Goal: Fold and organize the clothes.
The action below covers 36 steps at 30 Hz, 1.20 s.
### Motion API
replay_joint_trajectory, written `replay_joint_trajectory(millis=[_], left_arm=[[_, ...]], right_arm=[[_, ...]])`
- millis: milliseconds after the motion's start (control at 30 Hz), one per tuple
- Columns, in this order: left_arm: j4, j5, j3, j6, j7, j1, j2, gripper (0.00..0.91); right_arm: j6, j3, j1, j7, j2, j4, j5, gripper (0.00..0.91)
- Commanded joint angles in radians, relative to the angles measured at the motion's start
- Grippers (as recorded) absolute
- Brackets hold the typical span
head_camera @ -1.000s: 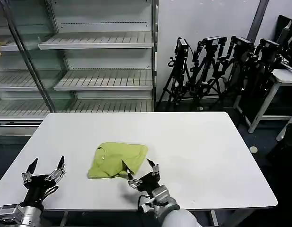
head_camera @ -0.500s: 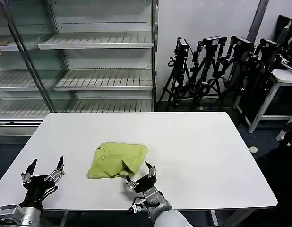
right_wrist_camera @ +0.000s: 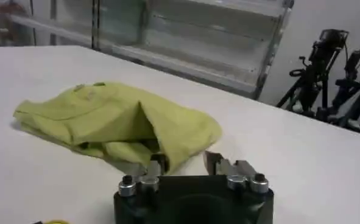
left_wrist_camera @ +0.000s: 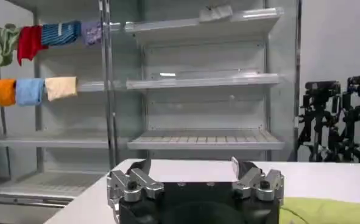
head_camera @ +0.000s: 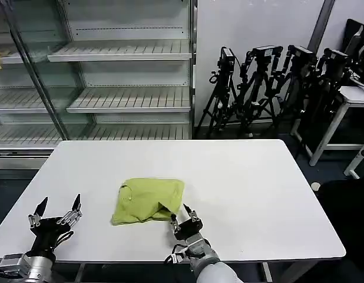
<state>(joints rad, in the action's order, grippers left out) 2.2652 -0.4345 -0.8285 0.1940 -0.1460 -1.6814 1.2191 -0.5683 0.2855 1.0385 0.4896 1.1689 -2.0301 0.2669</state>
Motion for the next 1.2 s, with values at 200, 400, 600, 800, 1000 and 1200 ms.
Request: replay_joint_trajectory(millis=[200,400,600,800,1000,1200], left_arm=[[0.002,-0.004,-0.003,0.001,0.0,-0.003,-0.002,0.907],[0.003,-0.004,-0.001,0.002,0.001,-0.004,0.0,0.907],[0.004,-0.004,0.001,0.003,0.002,-0.005,0.0,0.907],[0.004,-0.004,-0.002,0.003,0.002,-0.007,-0.001,0.907],[0.007,-0.007,-0.007,0.002,0.001,-0.009,-0.001,0.907],[0.016,-0.016,-0.014,0.002,-0.002,-0.007,0.001,0.907]], right_arm=[[-0.01,-0.004,0.033,0.004,-0.021,0.0,-0.011,0.03],[-0.012,0.002,0.036,0.008,-0.024,0.007,-0.007,0.02],[-0.01,-0.004,0.052,0.011,-0.026,-0.009,0.018,0.06],[0.132,-0.04,0.081,-0.015,-0.033,-0.065,0.005,0.907],[0.19,-0.128,0.139,-0.079,-0.065,-0.138,-0.045,0.907],[0.253,-0.313,0.282,-0.122,-0.032,-0.23,-0.056,0.907]])
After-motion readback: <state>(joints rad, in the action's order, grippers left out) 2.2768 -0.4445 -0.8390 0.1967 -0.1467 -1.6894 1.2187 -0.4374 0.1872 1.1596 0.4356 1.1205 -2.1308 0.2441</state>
